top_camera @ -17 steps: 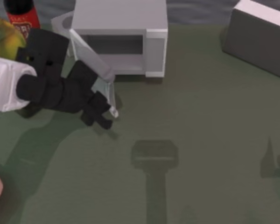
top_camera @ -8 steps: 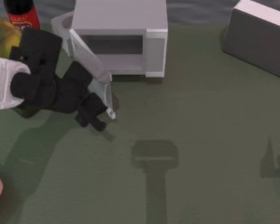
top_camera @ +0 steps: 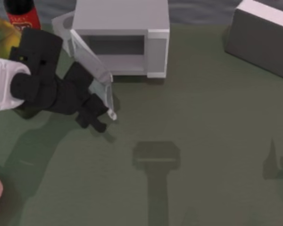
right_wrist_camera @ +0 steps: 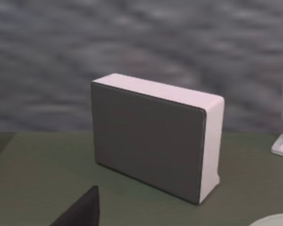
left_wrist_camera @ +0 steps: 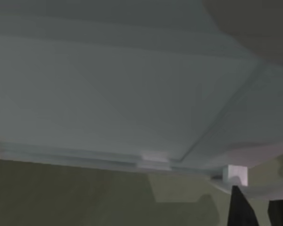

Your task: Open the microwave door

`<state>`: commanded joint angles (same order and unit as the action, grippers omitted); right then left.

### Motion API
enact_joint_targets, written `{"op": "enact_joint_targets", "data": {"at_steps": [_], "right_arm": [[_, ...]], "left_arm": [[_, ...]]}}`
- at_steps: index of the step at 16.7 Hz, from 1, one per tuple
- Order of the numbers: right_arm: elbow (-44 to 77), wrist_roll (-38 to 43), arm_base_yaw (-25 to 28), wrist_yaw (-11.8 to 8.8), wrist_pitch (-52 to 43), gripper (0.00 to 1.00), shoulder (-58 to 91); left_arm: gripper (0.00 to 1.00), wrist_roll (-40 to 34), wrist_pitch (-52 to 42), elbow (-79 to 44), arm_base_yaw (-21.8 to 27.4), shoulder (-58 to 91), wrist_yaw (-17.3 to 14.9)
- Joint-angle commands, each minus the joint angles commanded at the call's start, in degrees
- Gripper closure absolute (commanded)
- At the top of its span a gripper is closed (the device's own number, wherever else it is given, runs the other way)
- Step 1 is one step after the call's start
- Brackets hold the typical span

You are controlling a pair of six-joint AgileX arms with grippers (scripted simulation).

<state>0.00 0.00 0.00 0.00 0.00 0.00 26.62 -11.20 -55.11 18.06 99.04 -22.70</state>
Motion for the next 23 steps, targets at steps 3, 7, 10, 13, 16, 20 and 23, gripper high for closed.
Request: {"op": "enact_joint_targets", "data": {"at_steps": [3,7,10,13,16,20,23], "right_arm": [[0.0,0.0,0.0,0.0,0.0,0.00,0.0],[0.0,0.0,0.0,0.0,0.0,0.00,0.0],[0.0,0.0,0.0,0.0,0.0,0.00,0.0],[0.0,0.0,0.0,0.0,0.0,0.00,0.0],[0.0,0.0,0.0,0.0,0.0,0.00,0.0],[0.0,0.0,0.0,0.0,0.0,0.00,0.0],[0.0,0.0,0.0,0.0,0.0,0.00,0.0]], "left_arm": [[1.00,0.0,0.0,0.0,0.0,0.0,0.0],[1.00,0.0,0.0,0.0,0.0,0.0,0.0],[1.00,0.0,0.0,0.0,0.0,0.0,0.0],[1.00,0.0,0.0,0.0,0.0,0.0,0.0],[1.00,-0.2,-0.1,0.2,0.3,0.0,-0.3],[1.00,2.0,-1.1,0.0,-0.7,0.0,-1.5],[1.00,4.4,-2.1,-0.3,-1.9,-0.1,-2.8]]}}
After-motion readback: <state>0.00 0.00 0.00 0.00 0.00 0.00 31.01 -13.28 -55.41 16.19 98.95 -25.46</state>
